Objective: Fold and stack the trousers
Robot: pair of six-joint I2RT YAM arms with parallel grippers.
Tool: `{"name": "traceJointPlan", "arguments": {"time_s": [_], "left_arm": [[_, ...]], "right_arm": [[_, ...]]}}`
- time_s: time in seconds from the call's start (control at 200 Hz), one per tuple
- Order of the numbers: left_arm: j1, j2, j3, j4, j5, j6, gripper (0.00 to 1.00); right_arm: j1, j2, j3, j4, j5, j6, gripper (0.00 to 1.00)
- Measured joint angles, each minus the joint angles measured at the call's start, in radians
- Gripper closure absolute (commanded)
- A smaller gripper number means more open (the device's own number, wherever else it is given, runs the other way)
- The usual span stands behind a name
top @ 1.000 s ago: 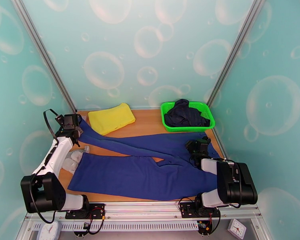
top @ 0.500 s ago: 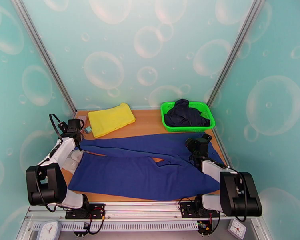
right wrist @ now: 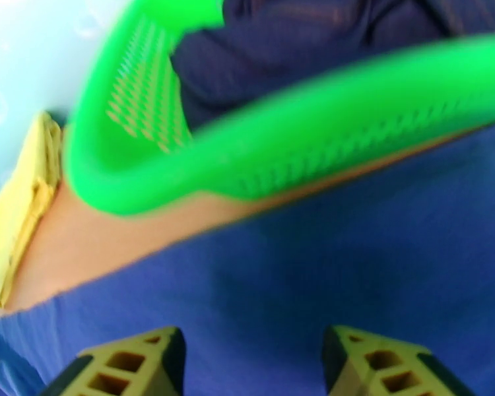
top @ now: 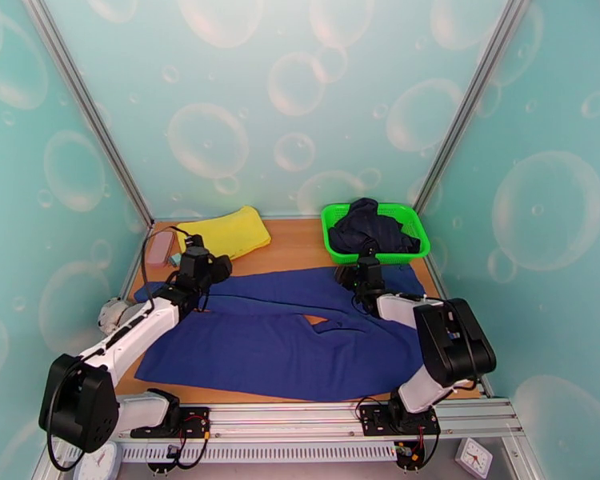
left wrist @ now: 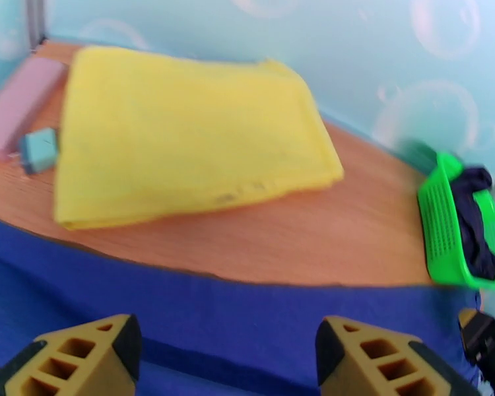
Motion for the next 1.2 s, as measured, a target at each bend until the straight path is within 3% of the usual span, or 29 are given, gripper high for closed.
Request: {"name": "traceJointPlan", "arguments": {"time_s": [0.14, 0.265, 0.325, 0.475, 0.66, 0.92, 1.065, 1.2], "left_arm": [[-0.095, 0.071, -0.006, 0.035, 0.047, -0.002, 0.24], [-0.113, 0.052, -0.028, 0.026, 0.034, 0.009, 0.24], [-0.112, 0.021, -0.037, 0.014, 0.013, 0.022, 0.24], [-0.111, -0.117, -0.058, 0.004, -0.046, 0.035, 0.23], [-0.1, -0.246, -0.114, 0.026, -0.095, 0.051, 0.18], [-0.021, -0.045, -0.044, -0.061, -0.123, 0.051, 0.17], [0.051, 0.114, 0.119, -0.166, -0.159, 0.058, 0.23], [0.114, 0.245, 0.255, -0.216, -0.174, 0.069, 0.24]], "right_arm": [[-0.048, 0.03, 0.003, -0.028, -0.04, 0.039, 0.41], [-0.13, 0.027, -0.014, -0.005, -0.091, 0.087, 0.43], [-0.176, 0.015, -0.037, 0.014, -0.115, 0.112, 0.5], [-0.263, -0.025, -0.108, 0.064, -0.189, 0.181, 0.51], [-0.269, -0.134, -0.178, -0.002, -0.114, 0.225, 0.51], [-0.463, -0.206, -0.214, -0.092, -0.065, 0.201, 0.51], [-0.416, -0.273, -0.214, -0.125, -0.04, 0.153, 0.48], [-0.203, -0.324, -0.131, -0.185, -0.001, 0.05, 0.46]]}}
